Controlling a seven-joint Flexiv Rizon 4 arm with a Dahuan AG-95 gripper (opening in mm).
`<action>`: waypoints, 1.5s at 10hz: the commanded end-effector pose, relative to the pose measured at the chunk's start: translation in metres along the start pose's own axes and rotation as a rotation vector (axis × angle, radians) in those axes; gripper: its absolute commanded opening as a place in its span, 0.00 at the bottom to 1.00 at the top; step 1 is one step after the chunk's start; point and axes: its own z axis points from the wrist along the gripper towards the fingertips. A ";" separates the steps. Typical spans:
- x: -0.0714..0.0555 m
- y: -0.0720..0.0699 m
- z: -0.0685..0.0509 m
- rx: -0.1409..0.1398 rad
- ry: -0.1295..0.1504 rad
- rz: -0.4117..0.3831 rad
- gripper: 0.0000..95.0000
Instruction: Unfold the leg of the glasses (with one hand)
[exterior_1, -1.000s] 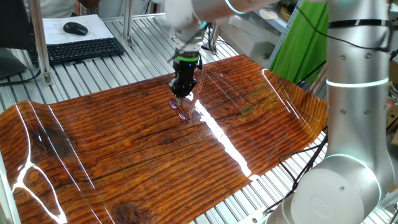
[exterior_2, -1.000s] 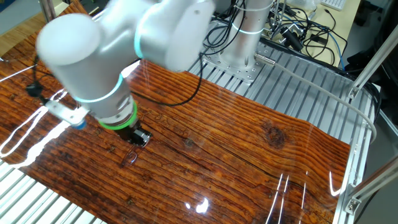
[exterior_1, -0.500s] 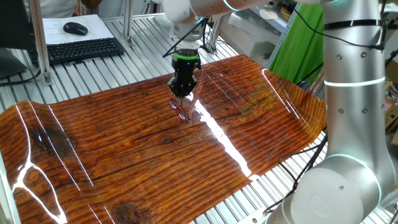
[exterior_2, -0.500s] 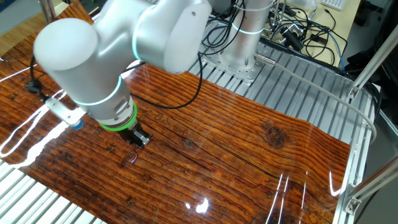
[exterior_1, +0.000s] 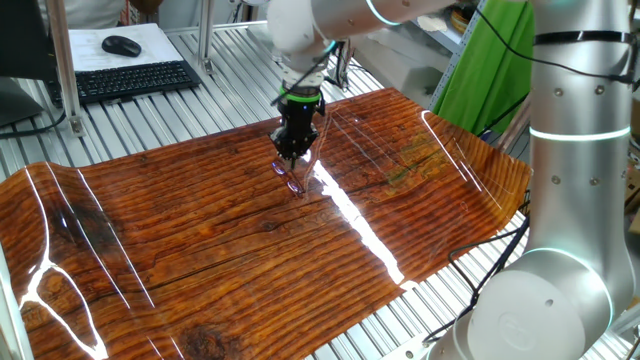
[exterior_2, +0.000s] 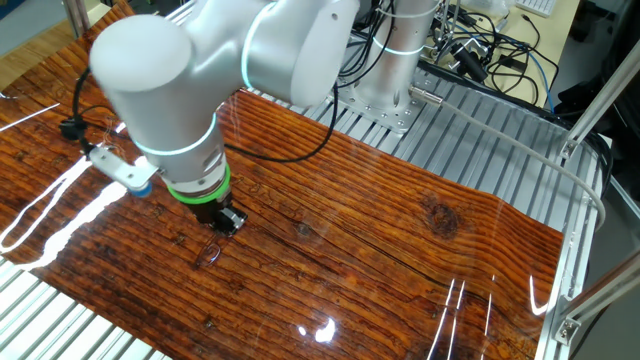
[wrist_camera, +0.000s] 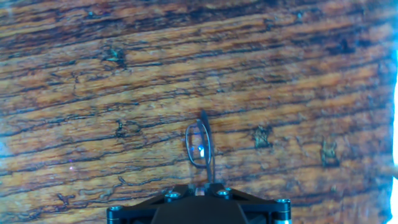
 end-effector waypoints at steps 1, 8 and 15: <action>-0.008 0.002 0.003 -0.010 0.001 -0.002 0.00; -0.027 -0.005 0.003 0.010 -0.012 -0.037 0.00; -0.031 -0.006 0.009 0.014 -0.029 -0.042 0.20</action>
